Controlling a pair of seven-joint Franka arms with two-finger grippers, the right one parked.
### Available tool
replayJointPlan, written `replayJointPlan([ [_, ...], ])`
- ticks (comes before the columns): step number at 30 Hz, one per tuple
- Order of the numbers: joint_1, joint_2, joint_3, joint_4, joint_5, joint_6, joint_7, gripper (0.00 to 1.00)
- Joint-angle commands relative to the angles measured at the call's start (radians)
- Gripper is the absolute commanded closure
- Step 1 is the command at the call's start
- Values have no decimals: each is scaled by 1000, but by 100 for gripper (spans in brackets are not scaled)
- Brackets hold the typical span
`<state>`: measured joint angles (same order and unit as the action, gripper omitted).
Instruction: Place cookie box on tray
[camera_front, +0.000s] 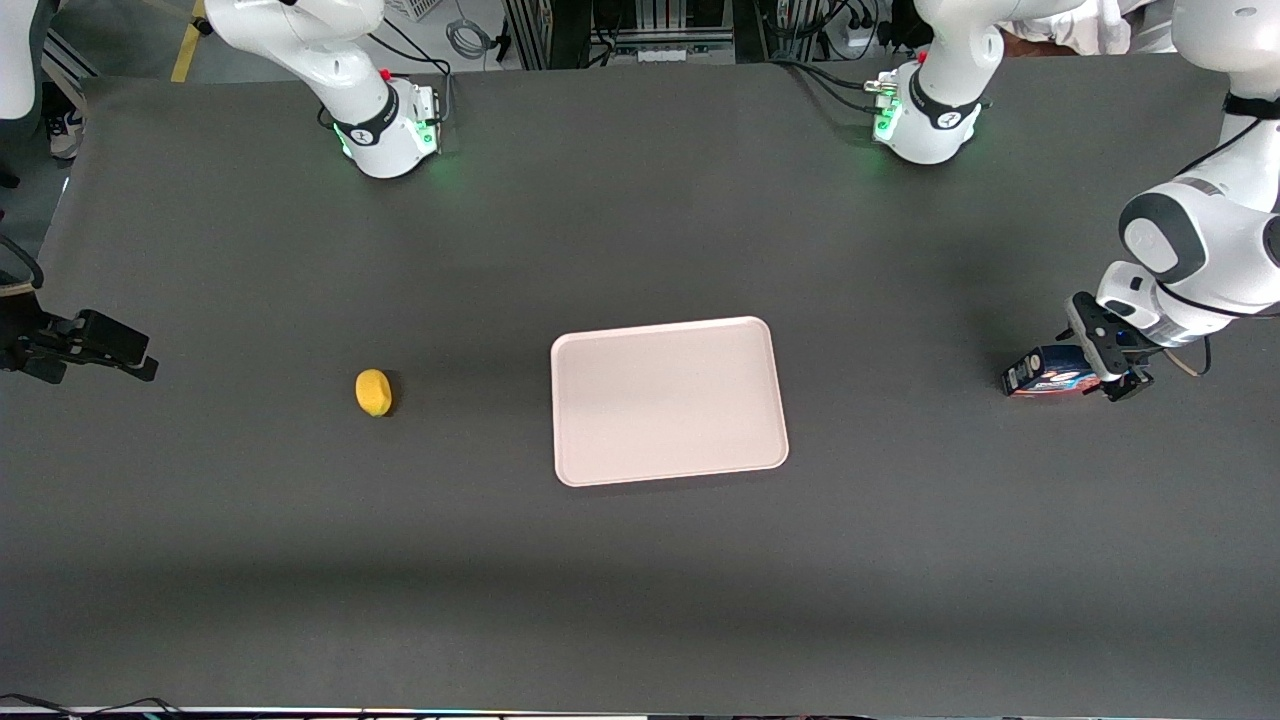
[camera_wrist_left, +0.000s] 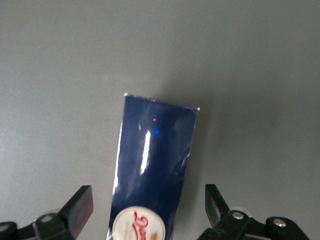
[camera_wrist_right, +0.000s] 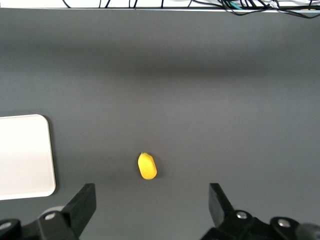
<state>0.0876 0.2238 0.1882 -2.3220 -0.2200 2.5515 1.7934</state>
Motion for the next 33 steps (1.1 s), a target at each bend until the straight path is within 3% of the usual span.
replayJointPlan([
  [1, -6, 19, 2, 0, 5, 47, -3, 0],
  [18, -6, 34, 2, 0, 19, 56, 24, 2],
  [22, -9, 35, 0, 0, 19, 56, 24, 14],
  [33, -14, 32, -6, 7, 19, 53, 17, 86],
])
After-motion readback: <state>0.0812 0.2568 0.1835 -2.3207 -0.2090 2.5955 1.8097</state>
